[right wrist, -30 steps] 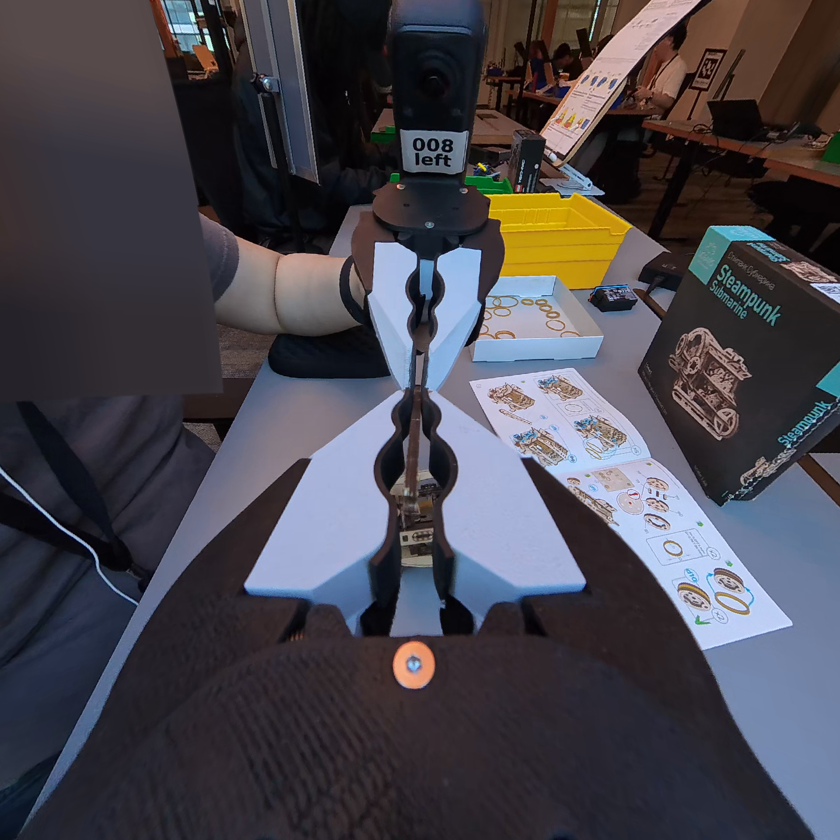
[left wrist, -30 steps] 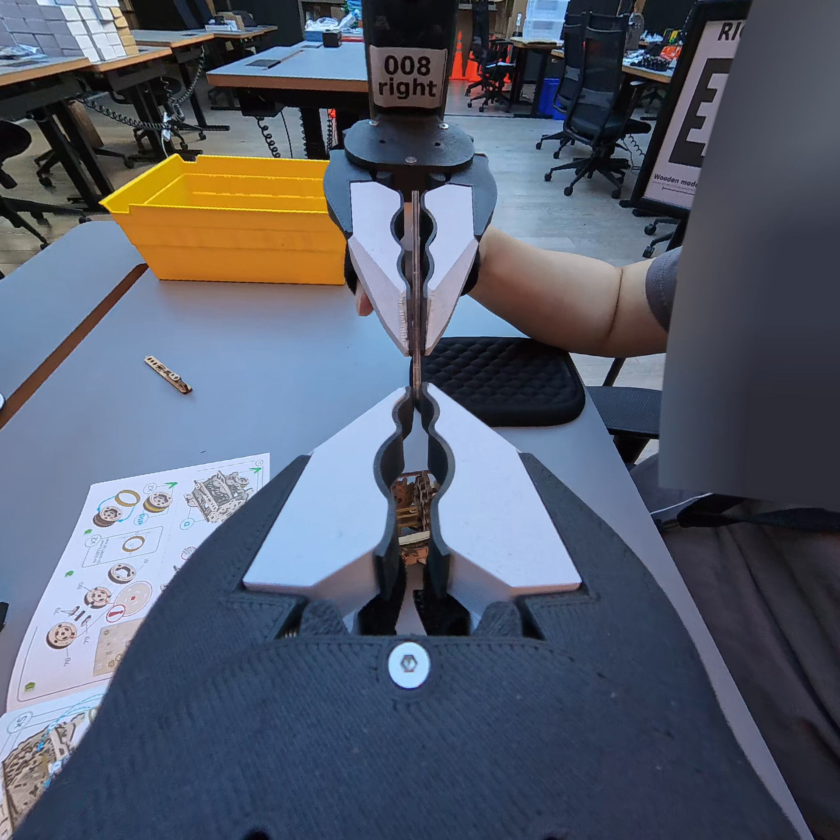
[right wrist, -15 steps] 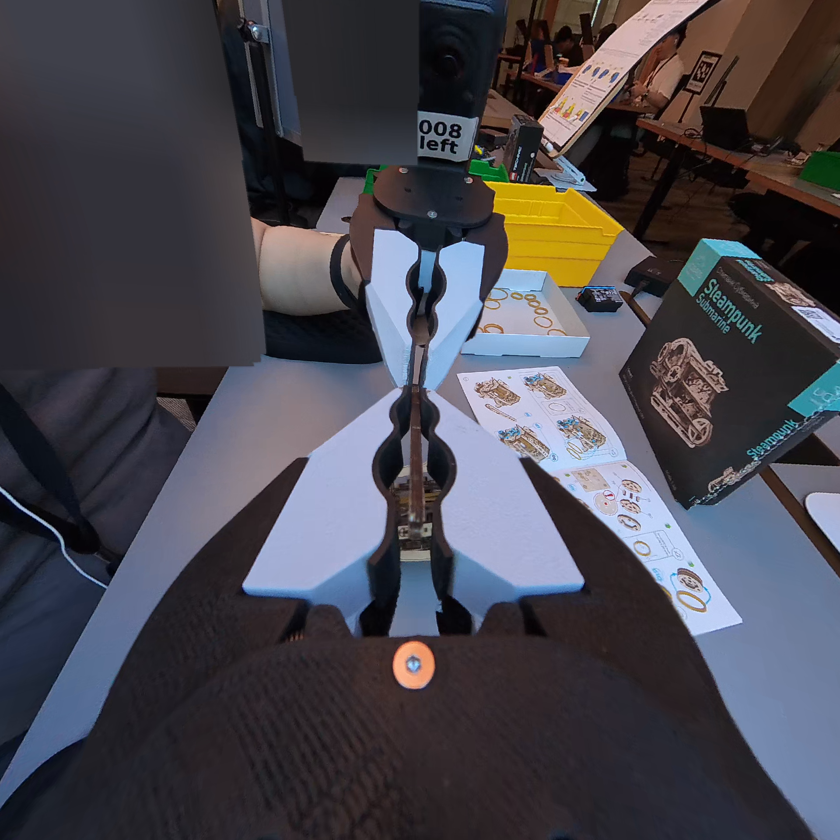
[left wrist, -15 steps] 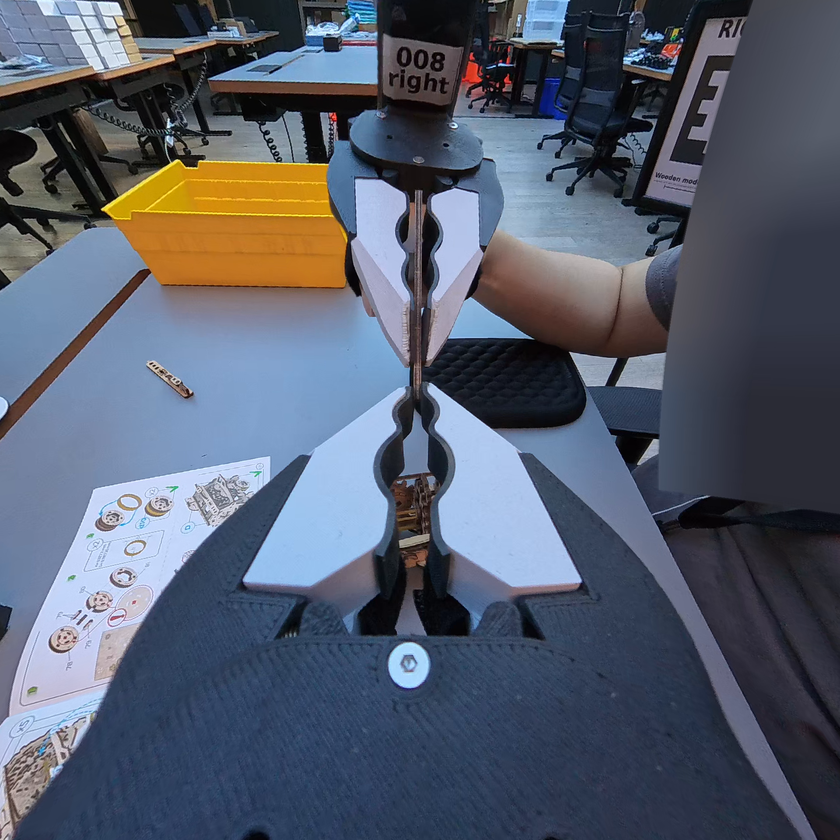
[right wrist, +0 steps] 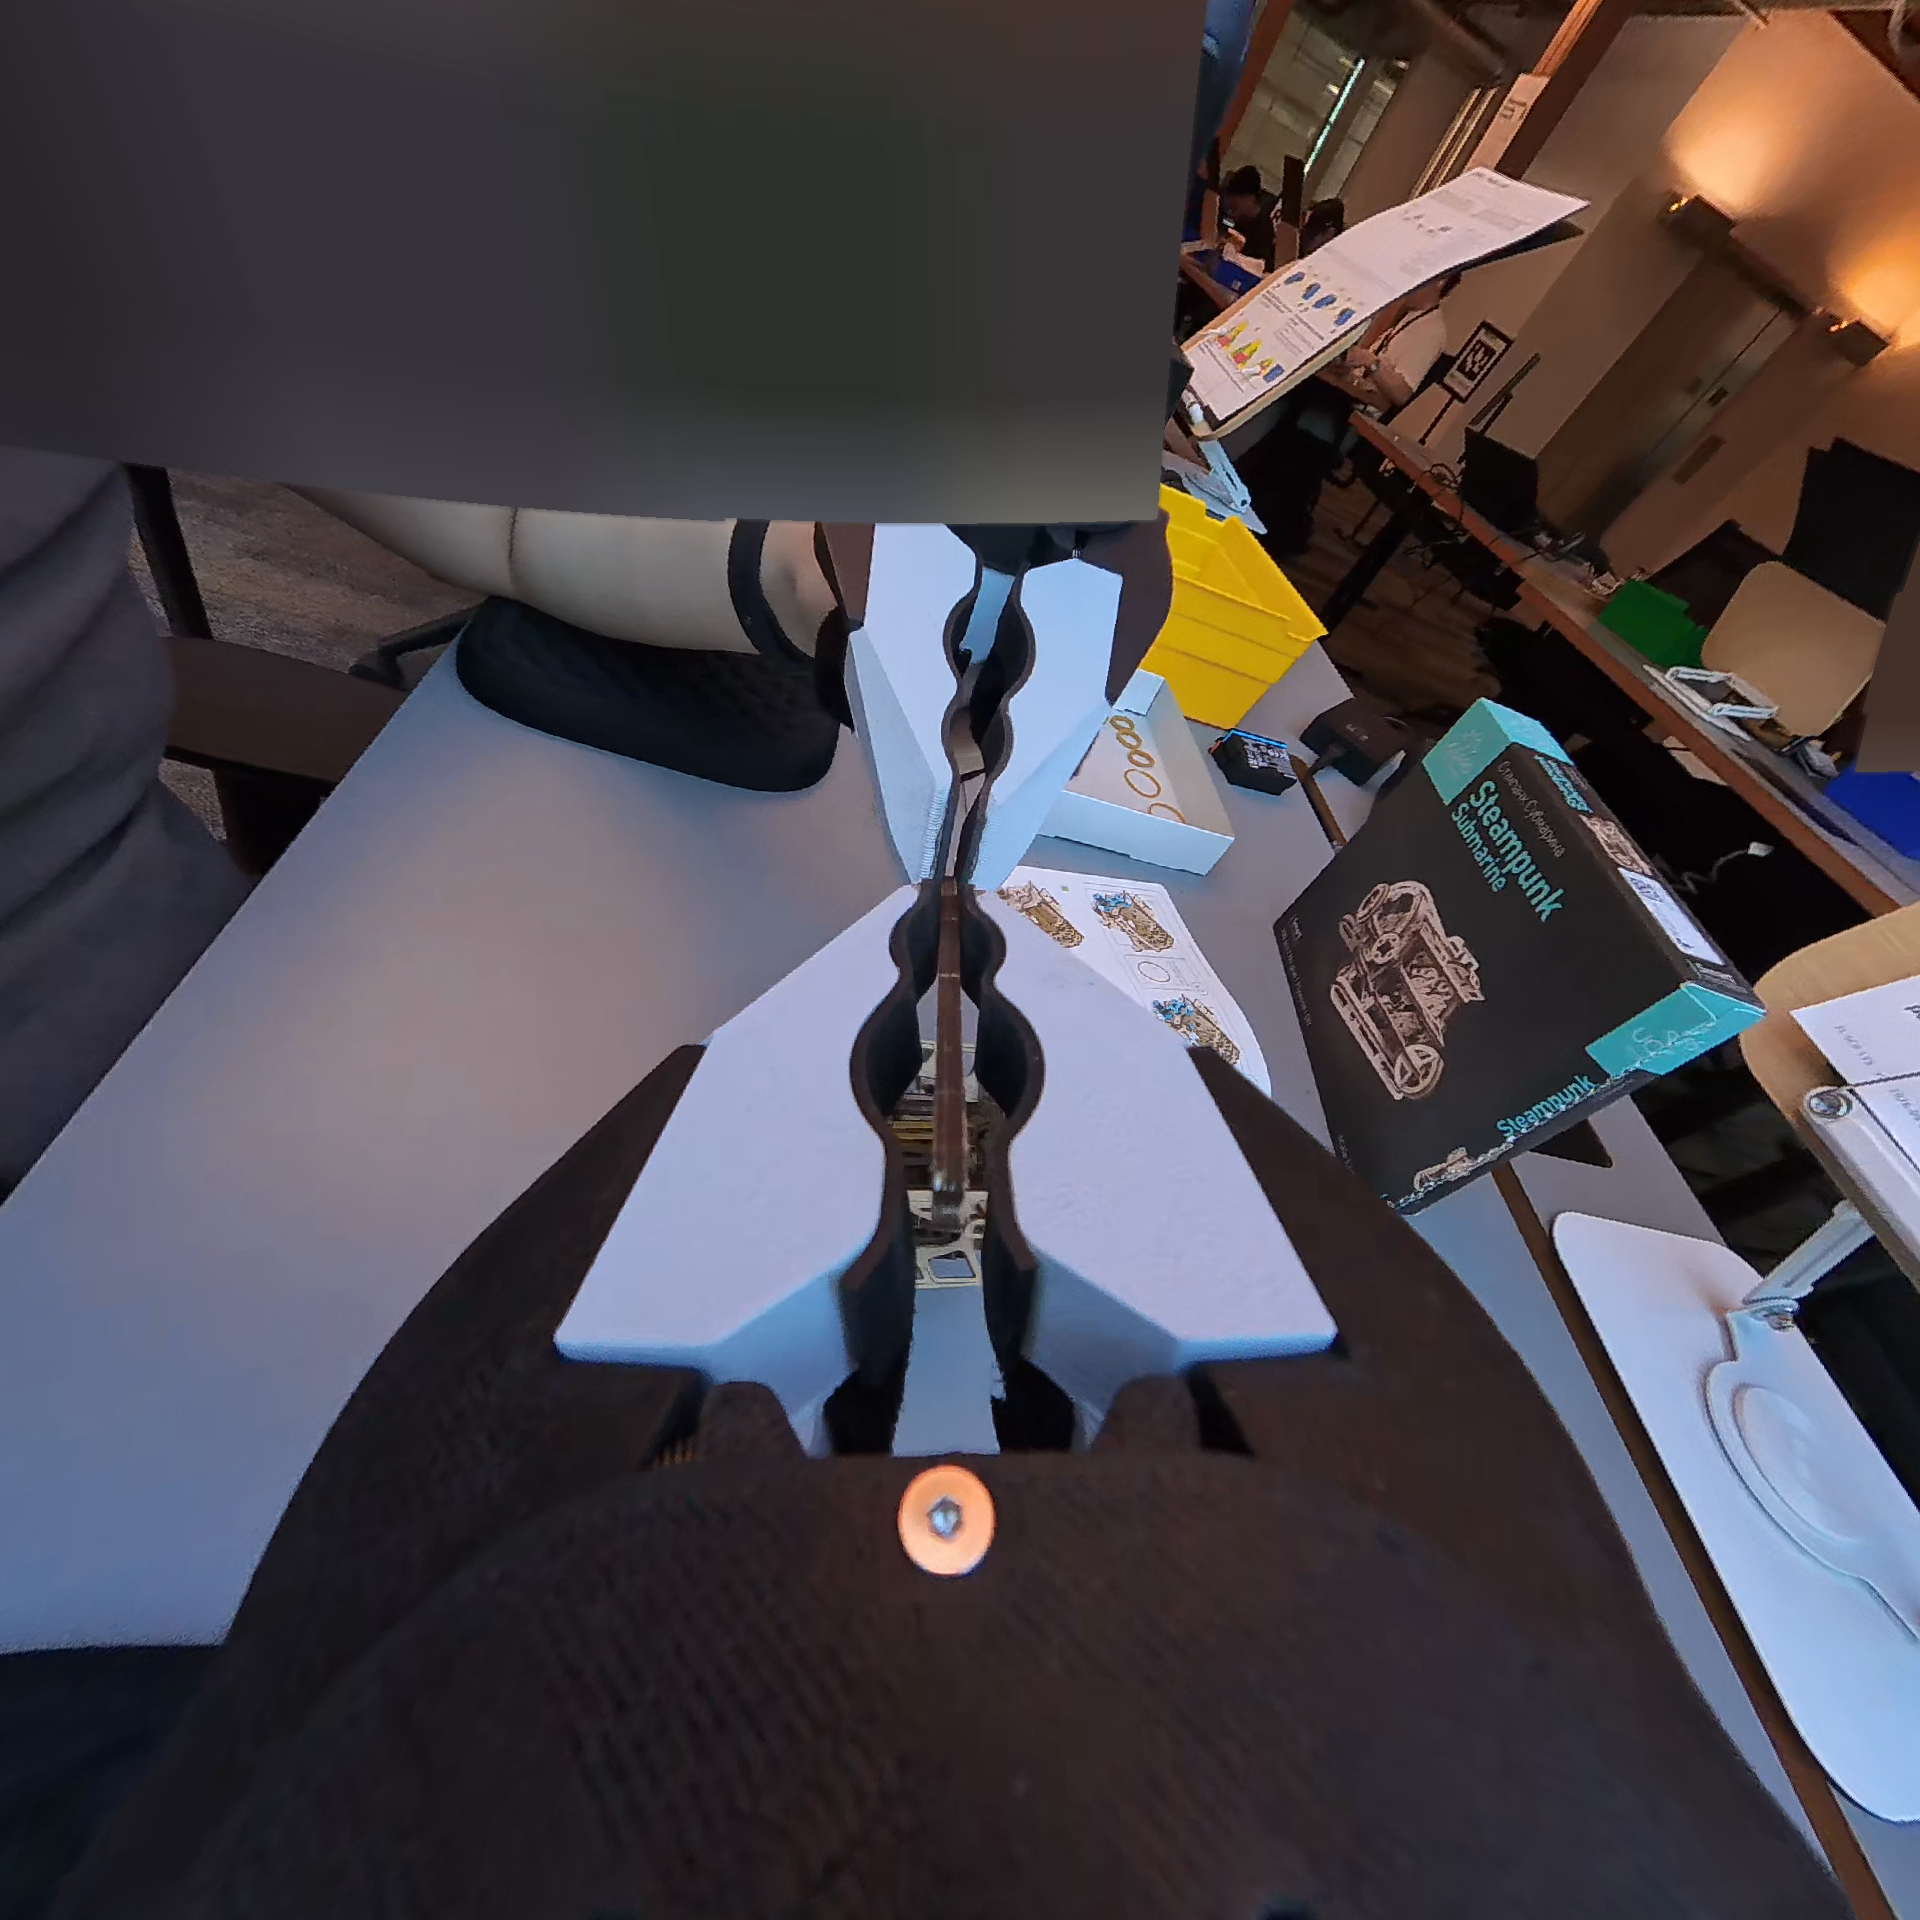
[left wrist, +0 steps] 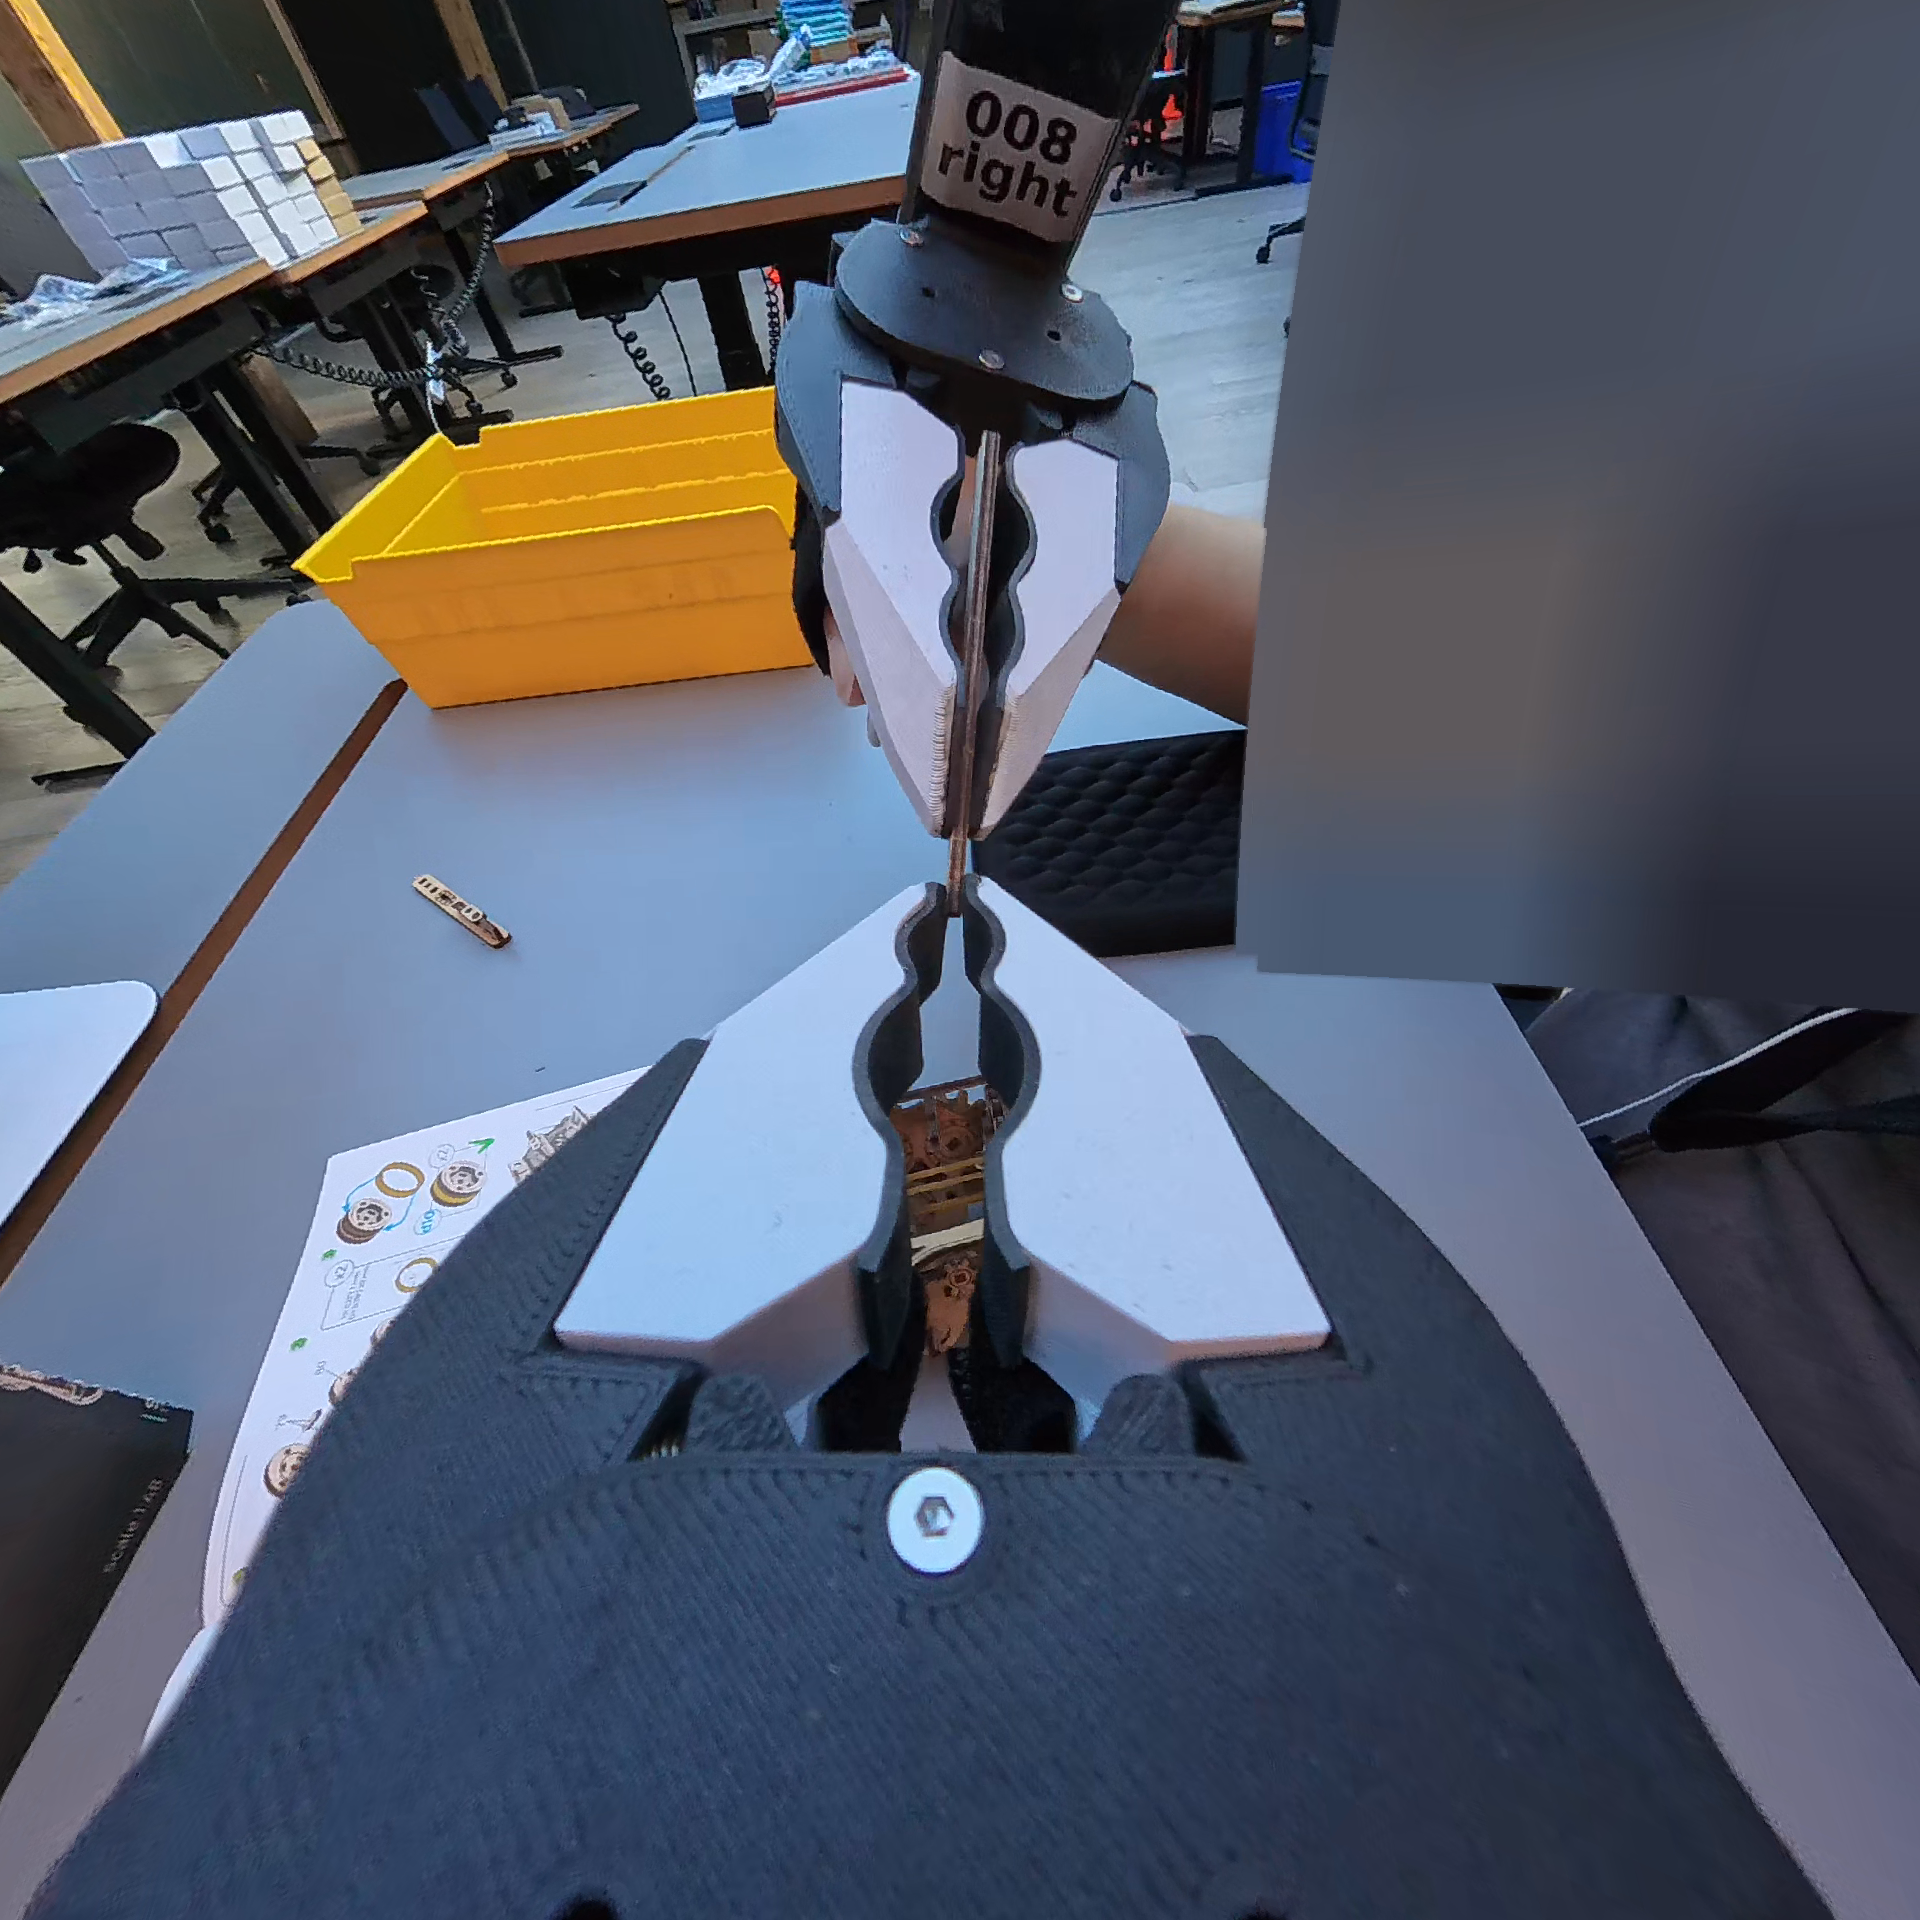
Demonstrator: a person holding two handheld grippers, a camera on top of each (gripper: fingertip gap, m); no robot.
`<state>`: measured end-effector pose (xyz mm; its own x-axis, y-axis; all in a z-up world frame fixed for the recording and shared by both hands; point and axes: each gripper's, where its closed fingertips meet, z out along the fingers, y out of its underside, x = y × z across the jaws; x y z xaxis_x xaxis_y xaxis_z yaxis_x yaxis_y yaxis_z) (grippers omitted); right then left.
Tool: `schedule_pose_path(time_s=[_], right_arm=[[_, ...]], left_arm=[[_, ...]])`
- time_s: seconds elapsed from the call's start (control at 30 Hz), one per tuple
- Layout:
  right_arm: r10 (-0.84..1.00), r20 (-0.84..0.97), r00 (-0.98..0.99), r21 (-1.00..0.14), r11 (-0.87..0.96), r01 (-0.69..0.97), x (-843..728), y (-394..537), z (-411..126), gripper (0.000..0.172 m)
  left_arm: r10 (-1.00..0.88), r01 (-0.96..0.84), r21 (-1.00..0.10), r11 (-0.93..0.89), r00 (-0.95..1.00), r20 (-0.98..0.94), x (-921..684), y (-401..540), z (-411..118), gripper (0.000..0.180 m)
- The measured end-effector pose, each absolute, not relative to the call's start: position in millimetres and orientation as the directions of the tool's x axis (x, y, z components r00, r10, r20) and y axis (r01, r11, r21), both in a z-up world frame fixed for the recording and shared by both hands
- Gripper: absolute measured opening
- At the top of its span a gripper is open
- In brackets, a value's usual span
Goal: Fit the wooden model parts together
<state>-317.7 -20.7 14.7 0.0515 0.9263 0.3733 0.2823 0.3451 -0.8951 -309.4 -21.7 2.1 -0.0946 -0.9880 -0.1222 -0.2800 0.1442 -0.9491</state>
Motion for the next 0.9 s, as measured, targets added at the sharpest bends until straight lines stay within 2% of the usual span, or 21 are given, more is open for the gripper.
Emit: schedule_pose_path(time_s=[0.9], right_arm=[[0.947, 0.317, 0.043, -0.912, 0.293, 0.287, -316.8, -20.2, 8.3, 0.001]], left_arm=[[-0.98, -0.325, -0.925, 0.198, -0.079, -0.181, -308.0, -22.0, -3.0, 0.0]])
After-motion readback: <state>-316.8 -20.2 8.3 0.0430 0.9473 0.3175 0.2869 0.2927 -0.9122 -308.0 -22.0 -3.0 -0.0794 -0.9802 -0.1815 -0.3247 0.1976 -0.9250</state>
